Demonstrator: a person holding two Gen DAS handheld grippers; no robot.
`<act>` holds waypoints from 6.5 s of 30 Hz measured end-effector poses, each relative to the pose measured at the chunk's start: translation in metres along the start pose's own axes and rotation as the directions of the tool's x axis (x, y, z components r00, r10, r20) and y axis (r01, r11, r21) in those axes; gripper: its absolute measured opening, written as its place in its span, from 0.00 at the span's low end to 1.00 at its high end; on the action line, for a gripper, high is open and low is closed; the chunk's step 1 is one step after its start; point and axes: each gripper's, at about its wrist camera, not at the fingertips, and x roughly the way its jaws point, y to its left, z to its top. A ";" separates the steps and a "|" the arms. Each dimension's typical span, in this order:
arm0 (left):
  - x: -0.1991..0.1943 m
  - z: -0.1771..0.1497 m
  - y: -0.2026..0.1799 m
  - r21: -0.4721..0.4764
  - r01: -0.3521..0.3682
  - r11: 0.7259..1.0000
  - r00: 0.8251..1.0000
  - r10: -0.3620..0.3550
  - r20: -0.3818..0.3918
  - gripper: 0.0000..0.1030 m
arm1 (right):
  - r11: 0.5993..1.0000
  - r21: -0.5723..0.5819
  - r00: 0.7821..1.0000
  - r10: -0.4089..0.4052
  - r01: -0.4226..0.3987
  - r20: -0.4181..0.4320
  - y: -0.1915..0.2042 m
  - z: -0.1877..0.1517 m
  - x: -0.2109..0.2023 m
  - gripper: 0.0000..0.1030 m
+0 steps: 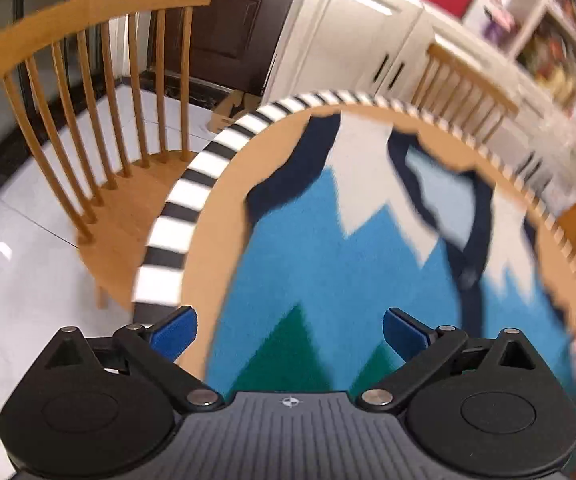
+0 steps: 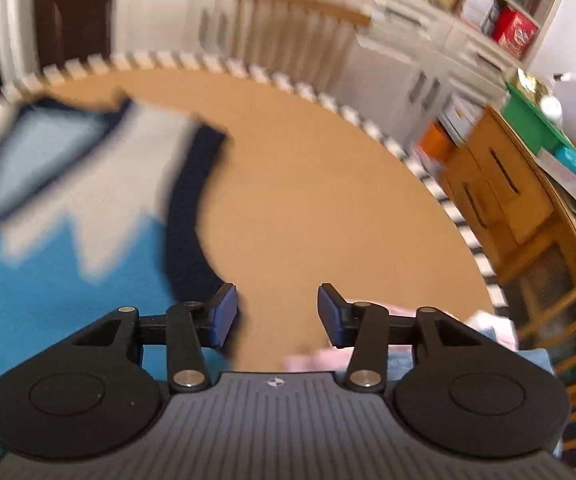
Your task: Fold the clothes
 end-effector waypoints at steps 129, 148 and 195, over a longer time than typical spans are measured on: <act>0.025 -0.116 -0.167 0.473 0.333 0.816 0.902 -0.130 -0.411 0.90 | 0.990 0.122 0.977 -0.039 0.066 -0.207 0.046 -0.146 -0.055 0.21; 0.012 -0.061 -0.110 0.544 0.466 0.697 0.843 -0.165 -0.511 0.87 | 0.894 0.433 0.993 -0.111 0.115 -0.036 0.141 -0.191 -0.169 0.48; -0.026 -0.081 -0.023 0.760 0.575 0.303 0.815 -0.126 -0.566 0.53 | 0.365 0.925 0.994 -0.073 0.102 -0.081 0.347 -0.279 -0.229 0.52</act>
